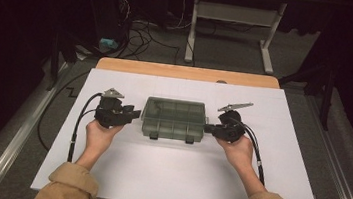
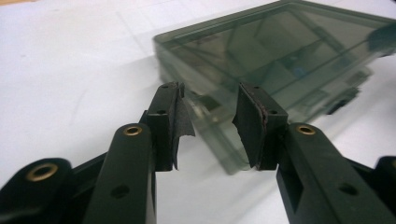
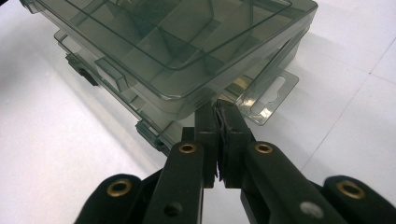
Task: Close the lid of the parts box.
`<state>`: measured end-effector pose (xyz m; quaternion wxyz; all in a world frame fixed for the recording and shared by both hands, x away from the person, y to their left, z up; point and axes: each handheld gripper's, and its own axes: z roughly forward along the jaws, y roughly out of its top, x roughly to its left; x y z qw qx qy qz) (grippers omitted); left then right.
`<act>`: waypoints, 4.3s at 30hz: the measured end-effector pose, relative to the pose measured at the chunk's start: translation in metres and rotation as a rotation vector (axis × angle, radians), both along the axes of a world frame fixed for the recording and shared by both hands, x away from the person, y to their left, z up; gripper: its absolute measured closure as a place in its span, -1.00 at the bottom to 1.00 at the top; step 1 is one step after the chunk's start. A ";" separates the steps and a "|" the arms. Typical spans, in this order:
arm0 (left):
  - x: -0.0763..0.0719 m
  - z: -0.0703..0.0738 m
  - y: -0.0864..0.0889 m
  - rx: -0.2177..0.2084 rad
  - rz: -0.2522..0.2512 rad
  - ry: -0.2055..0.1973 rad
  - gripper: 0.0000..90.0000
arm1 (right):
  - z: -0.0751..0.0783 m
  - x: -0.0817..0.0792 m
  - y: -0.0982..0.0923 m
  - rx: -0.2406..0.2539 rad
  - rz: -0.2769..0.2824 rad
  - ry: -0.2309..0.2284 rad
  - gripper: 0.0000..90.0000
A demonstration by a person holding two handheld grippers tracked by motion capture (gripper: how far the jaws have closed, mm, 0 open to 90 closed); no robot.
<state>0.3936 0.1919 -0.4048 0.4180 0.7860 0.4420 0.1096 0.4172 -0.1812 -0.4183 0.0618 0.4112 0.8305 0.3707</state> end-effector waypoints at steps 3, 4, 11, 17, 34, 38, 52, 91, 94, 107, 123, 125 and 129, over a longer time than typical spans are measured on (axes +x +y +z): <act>-0.003 0.002 -0.002 -0.002 0.000 -0.006 0.36 | -0.001 0.000 0.001 -0.004 0.000 0.003 0.97; -0.003 0.002 -0.002 -0.006 -0.006 -0.004 0.36 | -0.001 0.000 0.001 -0.006 -0.002 0.005 0.97; -0.007 0.002 -0.007 0.015 -0.036 0.002 0.37 | -0.003 0.000 0.002 -0.011 -0.003 0.008 0.97; -0.009 0.001 -0.011 0.042 -0.040 -0.004 0.37 | -0.002 -0.001 -0.003 -0.039 -0.012 -0.007 0.94; -0.006 -0.014 -0.025 0.089 -0.056 0.020 0.44 | 0.016 -0.015 -0.002 0.020 0.021 -0.086 1.00; -0.006 -0.015 -0.026 0.104 -0.063 0.019 0.47 | 0.013 -0.015 0.005 0.015 0.037 -0.088 1.00; -0.006 -0.021 -0.027 0.104 -0.063 0.015 0.50 | 0.003 -0.013 0.014 -0.040 0.040 -0.082 1.00; -0.006 -0.018 -0.025 0.109 -0.073 0.005 0.23 | 0.001 -0.018 0.011 -0.038 0.029 -0.127 0.82; -0.012 -0.014 -0.023 0.088 -0.066 -0.014 0.12 | 0.007 -0.022 0.001 -0.005 0.013 -0.142 0.75; -0.029 -0.007 -0.003 0.041 -0.045 -0.037 -0.01 | 0.014 -0.043 -0.032 0.031 -0.026 -0.190 0.50; -0.057 -0.010 0.015 0.013 -0.011 -0.104 -0.13 | 0.005 -0.082 -0.094 0.080 -0.096 -0.238 0.20; -0.059 -0.011 0.017 0.010 -0.008 -0.094 -0.12 | 0.004 -0.086 -0.099 0.080 -0.107 -0.249 0.17; -0.065 -0.012 0.019 0.011 -0.003 -0.091 -0.11 | 0.001 -0.093 -0.109 0.089 -0.125 -0.256 0.13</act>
